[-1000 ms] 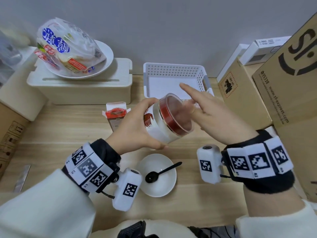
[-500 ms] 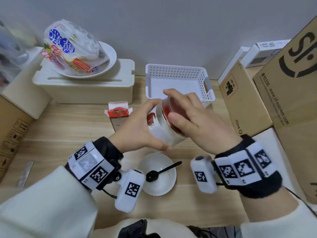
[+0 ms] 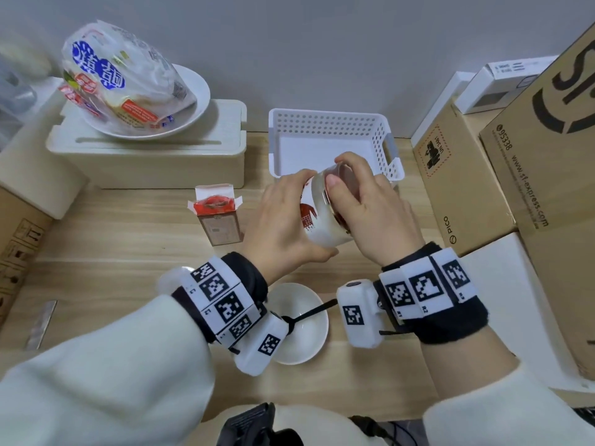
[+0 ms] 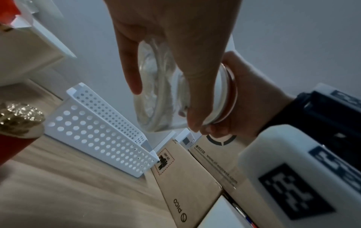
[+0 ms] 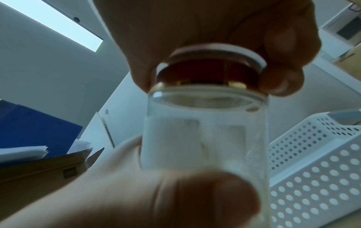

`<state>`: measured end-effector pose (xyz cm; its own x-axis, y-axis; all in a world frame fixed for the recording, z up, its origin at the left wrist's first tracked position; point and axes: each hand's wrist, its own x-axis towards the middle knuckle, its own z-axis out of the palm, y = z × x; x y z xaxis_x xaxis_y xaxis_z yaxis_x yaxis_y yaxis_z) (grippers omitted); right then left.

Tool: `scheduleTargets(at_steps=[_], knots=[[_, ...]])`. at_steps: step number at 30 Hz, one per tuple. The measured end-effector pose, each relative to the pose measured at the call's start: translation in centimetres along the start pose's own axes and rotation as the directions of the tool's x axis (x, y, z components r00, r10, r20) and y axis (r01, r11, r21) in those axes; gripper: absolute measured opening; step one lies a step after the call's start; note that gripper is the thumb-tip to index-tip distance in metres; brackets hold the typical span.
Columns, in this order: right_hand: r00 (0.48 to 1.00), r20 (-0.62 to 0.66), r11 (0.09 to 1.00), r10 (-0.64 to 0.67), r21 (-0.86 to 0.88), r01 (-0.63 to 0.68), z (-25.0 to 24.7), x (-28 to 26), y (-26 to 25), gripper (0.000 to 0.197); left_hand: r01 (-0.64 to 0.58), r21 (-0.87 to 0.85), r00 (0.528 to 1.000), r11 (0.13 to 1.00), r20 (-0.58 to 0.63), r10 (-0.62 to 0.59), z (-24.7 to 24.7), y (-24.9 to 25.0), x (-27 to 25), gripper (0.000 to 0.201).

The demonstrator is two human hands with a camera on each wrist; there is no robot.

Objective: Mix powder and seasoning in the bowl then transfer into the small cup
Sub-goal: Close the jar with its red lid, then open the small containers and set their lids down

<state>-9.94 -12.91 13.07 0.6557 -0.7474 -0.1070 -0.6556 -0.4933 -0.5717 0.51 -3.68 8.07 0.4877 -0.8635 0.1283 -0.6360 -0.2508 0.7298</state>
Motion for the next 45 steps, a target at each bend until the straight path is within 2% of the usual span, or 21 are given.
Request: scheduleTargets(at_steps=[3,5,8,11,13,15,17,19,21,26,30,34,36,38,39,41,43,45], knots=[[0.992,0.129,0.994,-0.002,0.107,-0.012,-0.6,1.2,1.1,0.05,0.013,-0.09,0.995,0.996,0.104,-0.004,-0.3,-0.3,0.5,0.103],[0.986,0.164,0.996,-0.021,0.086,0.007,-1.4,1.9,1.8,0.054,0.082,-0.196,0.986,0.977,0.158,-0.051,-0.9,-0.9,0.6,0.094],[0.988,0.151,0.991,-0.033,-0.12,0.051,-2.2,3.2,3.0,0.072,0.208,-0.375,0.978,0.903,0.099,-0.184,-1.7,-3.1,0.0,0.07],[0.979,0.202,0.928,-0.02,-0.36,0.093,-1.0,5.0,4.3,0.078,0.24,-0.432,0.963,0.869,-0.01,-0.271,-1.8,-5.2,-0.9,0.056],[0.963,0.269,0.902,0.001,-0.416,0.115,0.4,5.9,5.2,0.077,0.254,-0.375,0.956,0.892,-0.046,-0.291,-1.5,-6.0,-1.3,0.06],[0.946,0.323,0.91,0.025,-0.4,0.113,1.8,6.7,5.9,0.076,0.273,-0.23,0.959,0.934,-0.014,-0.283,-0.8,-6.7,-1.1,0.067],[0.937,0.347,0.922,0.032,-0.373,0.107,2.9,7.0,6.6,0.077,0.311,-0.092,0.948,0.946,0.098,-0.302,0.1,-7.1,-0.3,0.072],[0.933,0.359,0.932,0.024,-0.346,0.109,3.8,7.3,7.1,0.078,0.355,0.023,0.909,0.934,0.226,-0.351,1.4,-7.3,0.9,0.073],[0.932,0.361,0.943,0.013,-0.314,0.108,4.3,7.2,7.6,0.079,0.325,0.159,0.892,0.932,0.274,-0.358,2.5,-7.6,2.3,0.07],[0.933,0.36,0.95,0.003,-0.291,0.109,4.9,7.3,8.7,0.08,0.268,0.313,0.921,0.911,0.196,-0.338,3.2,-8.7,4.5,0.06],[0.939,0.343,0.956,0.001,-0.277,0.1,4.9,7.3,8.9,0.079,0.237,0.363,0.932,0.901,0.177,-0.317,3.4,-9.5,4.9,0.047],[0.924,0.382,0.955,0.023,-0.282,0.093,4.5,7.1,8.6,0.081,0.29,0.293,0.907,0.911,0.218,-0.359,3.3,-8.9,4.6,0.046],[0.909,0.414,0.936,0.053,-0.338,0.099,4.1,6.9,8.3,0.084,0.304,0.208,0.92,0.93,0.191,-0.344,2.8,-8.2,4.2,0.044],[0.924,0.381,0.919,0.043,-0.377,0.112,3.3,6.2,7.2,0.082,0.314,0.08,0.934,0.946,0.152,-0.323,1.7,-7.0,3.7,0.042],[0.94,0.342,0.931,-0.008,-0.34,0.132,2.9,5.8,6.4,0.076,0.316,0.019,0.938,0.949,0.145,-0.315,0.9,-6.3,3.4,0.043],[0.957,0.243,0.97,-0.156,-0.144,0.194,2.1,4.8,4.3,0.056,0.312,-0.091,0.943,0.946,0.155,-0.296,-0.6,-5.0,2.7,0.048],[0.941,0.184,0.958,-0.284,0.033,0.283,1.6,3.4,2.0,0.039,0.285,-0.202,0.953,0.937,0.169,-0.253,-1.9,-3.5,1.6,0.052],[0.907,0.191,0.927,-0.375,0.056,0.372,1.5,2.4,0.2,0.032,0.264,-0.299,0.959,0.917,0.178,-0.218,-2.7,-2.2,0.6,0.057]])
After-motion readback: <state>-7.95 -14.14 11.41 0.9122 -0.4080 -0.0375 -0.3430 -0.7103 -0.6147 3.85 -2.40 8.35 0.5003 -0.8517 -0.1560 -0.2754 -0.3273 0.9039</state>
